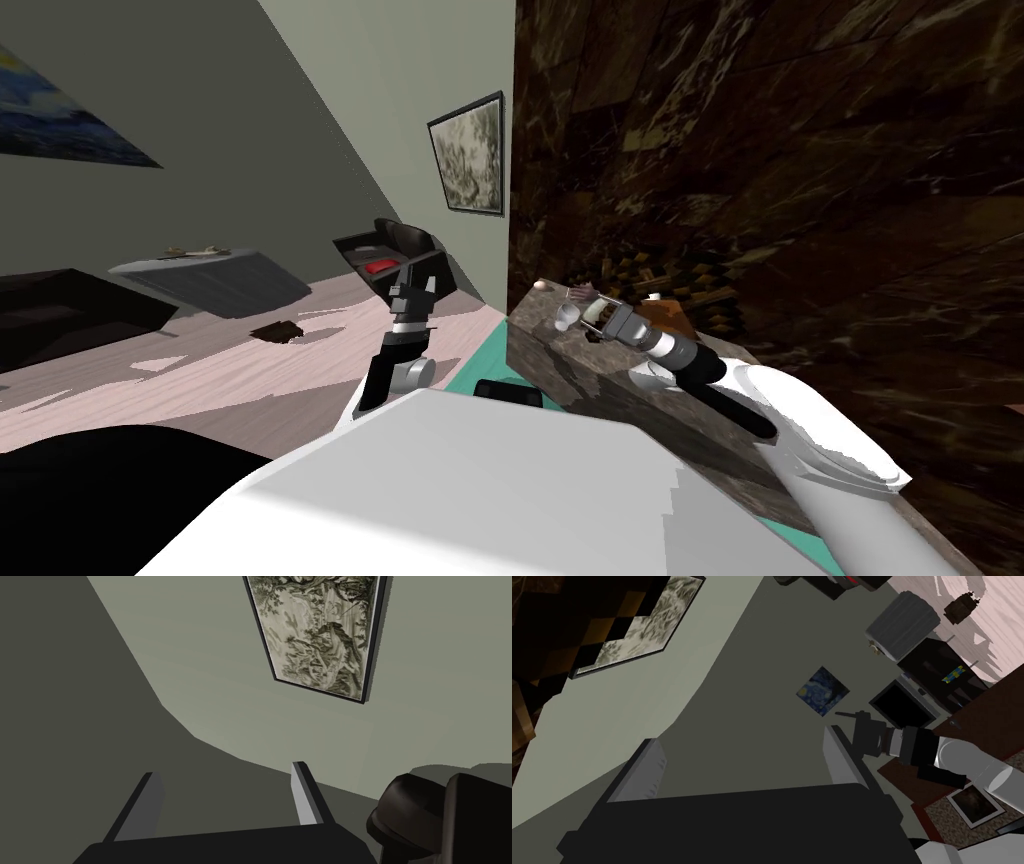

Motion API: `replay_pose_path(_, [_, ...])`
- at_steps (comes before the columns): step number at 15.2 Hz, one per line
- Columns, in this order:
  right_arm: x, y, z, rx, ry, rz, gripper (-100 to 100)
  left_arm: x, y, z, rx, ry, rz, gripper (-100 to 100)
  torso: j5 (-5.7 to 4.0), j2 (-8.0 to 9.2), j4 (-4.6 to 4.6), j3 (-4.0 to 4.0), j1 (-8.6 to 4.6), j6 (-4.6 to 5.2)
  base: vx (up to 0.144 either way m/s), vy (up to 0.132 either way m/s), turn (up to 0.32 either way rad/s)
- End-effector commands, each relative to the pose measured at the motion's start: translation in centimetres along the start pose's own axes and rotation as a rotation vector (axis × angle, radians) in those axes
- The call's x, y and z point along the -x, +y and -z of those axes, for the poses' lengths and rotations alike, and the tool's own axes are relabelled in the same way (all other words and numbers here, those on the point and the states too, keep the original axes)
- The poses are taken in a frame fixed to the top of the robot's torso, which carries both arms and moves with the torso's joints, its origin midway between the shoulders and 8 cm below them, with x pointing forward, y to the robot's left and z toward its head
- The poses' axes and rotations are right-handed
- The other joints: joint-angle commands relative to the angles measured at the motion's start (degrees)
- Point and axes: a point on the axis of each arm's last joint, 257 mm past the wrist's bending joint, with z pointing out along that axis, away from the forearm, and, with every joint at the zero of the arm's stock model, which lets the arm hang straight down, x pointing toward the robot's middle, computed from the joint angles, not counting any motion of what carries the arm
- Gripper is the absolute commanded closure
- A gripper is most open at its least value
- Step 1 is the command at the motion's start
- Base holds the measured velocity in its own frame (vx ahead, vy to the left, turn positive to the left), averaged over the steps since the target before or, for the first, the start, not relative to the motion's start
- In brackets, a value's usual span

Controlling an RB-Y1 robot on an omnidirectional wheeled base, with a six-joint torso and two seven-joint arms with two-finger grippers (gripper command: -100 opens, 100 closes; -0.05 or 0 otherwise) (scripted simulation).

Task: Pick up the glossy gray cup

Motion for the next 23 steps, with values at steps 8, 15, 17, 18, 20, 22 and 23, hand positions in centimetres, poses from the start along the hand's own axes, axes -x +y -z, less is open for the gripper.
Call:
replay_pose_path(8, [-4.4,0.1,2.1,0.187,0.184,0.298,-100,0.0,0.0,0.0,0.0,0.0,0.0,0,0.0,-0.03,0.0,-0.01,0.01,-0.04,0.01,0.038,0.134])
replay_pose_path(15, [-7.3,-0.3,4.3,0.31,0.298,0.462,-100,0.0,0.0,0.0,0.0,0.0,0.0,0,0.0,-0.05,-0.01,-0.03,0.02,-0.03,0.017,0.037,0.116])
replay_pose_path(17, [-8.8,-0.7,5.6,0.373,0.353,0.534,-100,0.0,0.0,0.0,0.0,0.0,0.0,0,0.0,-0.06,-0.01,-0.03,0.01,-0.04,0.025,0.039,0.171])
replay_pose_path(18, [-8.8,-0.7,5.6,0.373,0.353,0.534,-100,0.0,0.0,0.0,0.0,0.0,0.0,0,0.01,-0.07,-0.01,-0.04,0.01,-0.02,0.019,0.023,0.033])
replay_pose_path(20, [-10.2,-1.0,7.0,0.437,0.407,0.599,-100,0.0,0.0,0.0,0.0,0.0,0.0,0,0.0,-0.05,-0.01,-0.03,0.01,-0.04,0.021,0.041,0.154])
replay_pose_path(22, [-11.4,-1.4,8.4,0.499,0.453,0.653,-100,0.0,0.0,0.0,0.0,0.0,0.0,0,0.01,-0.07,-0.02,-0.04,0.06,-0.05,0.035,0.051,0.21])
replay_pose_path(23, [-11.5,-1.4,8.5,0.501,0.459,0.656,-100,0.0,0.0,0.0,0.0,0.0,0.0,0,0.02,-0.1,-0.02,-0.06,0.06,-0.02,0.031,0.027,0.033])
